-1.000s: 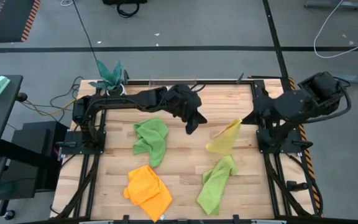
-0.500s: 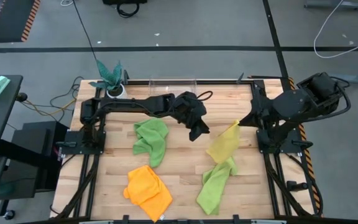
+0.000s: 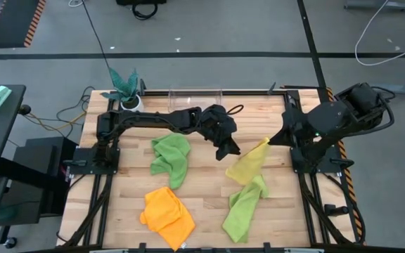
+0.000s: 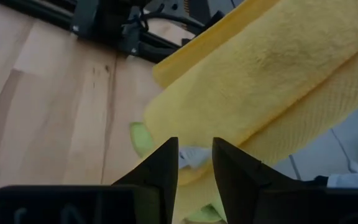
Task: Fold microfiber towels
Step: Fold the yellow towel
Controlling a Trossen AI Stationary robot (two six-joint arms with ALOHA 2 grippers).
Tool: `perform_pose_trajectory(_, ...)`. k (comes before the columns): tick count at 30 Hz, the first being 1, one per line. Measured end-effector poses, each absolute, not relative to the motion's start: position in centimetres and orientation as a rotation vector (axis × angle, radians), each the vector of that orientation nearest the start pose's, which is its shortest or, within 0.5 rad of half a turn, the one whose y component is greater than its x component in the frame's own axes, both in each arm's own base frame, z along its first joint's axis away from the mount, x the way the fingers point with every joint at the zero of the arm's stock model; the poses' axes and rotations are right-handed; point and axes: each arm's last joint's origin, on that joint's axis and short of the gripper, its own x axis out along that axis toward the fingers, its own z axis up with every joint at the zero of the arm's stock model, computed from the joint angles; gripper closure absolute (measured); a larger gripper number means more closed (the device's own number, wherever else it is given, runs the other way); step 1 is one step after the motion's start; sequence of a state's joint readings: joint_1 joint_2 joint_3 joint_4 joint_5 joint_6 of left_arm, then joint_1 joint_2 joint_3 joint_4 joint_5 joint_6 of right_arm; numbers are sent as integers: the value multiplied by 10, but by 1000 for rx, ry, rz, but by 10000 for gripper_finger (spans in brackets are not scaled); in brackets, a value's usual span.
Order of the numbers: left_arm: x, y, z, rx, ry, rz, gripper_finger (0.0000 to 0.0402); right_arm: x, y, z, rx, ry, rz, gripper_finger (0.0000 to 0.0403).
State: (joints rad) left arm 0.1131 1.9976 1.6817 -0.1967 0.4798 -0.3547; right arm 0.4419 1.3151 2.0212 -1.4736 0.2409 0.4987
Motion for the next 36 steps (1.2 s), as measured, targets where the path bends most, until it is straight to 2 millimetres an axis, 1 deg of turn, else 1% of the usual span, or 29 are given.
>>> perform_pose_trajectory(11, 459, 37, 278, -451, 565, -339, 294, 159, 67, 500, 274, 713, -4, 403)
perform_pose_trajectory(18, 460, 35, 277, -437, 566, -346, 294, 160, 68, 502, 284, 686, -3, 403)
perform_pose_trajectory(26, 465, 45, 263, -455, 591, -320, 294, 161, 68, 502, 317, 681, -12, 403)
perform_pose_trajectory(36, 465, 47, 264, -449, 572, -329, 294, 161, 68, 502, 309, 681, -10, 403)
